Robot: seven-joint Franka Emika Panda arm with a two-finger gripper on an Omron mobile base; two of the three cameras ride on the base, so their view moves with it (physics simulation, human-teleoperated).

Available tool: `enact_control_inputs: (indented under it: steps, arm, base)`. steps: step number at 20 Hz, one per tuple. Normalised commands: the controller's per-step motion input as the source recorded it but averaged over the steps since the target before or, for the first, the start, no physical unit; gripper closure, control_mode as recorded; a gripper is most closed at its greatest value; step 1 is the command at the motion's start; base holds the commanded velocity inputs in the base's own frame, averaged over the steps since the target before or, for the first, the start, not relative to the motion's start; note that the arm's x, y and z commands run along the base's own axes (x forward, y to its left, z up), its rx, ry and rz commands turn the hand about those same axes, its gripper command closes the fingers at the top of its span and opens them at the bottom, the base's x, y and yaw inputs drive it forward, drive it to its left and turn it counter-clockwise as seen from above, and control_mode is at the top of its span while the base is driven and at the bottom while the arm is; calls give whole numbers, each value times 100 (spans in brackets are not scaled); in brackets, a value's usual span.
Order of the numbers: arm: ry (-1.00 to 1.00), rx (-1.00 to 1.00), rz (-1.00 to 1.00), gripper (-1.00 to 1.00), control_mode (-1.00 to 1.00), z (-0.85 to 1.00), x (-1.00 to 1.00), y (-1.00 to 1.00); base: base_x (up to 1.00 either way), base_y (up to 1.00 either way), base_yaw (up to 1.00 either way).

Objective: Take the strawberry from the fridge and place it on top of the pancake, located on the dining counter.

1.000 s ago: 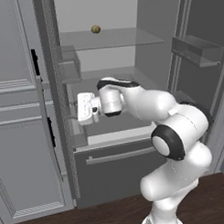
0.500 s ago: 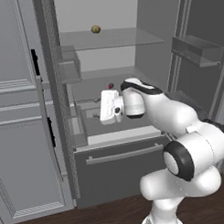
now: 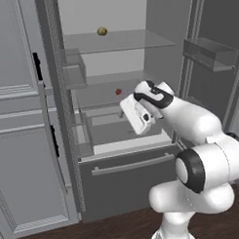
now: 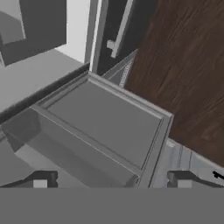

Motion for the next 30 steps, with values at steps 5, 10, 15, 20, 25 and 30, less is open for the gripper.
enact_control_inputs:
  steps: [5,10,15,20,25,30]
  arm:
    - [-12,-81,57,-100,-100,-25,-29,-38]
    - [-29,-35,79,-100,-100,0,-66,-49]
    - [-22,-18,79,-100,-100,-2,-62,-68]
    - [-2,-16,40,-100,-100,-38,-30,-55]
    - [0,3,2,-100,-100,-56,0,-60]
    - [0,1,3,-100,-100,-36,-10,-6]
  base:
    - [0,0,0]
    - [0,0,0]
    - [0,0,0]
    - [0,0,0]
    - [0,0,0]
    - [0,0,0]
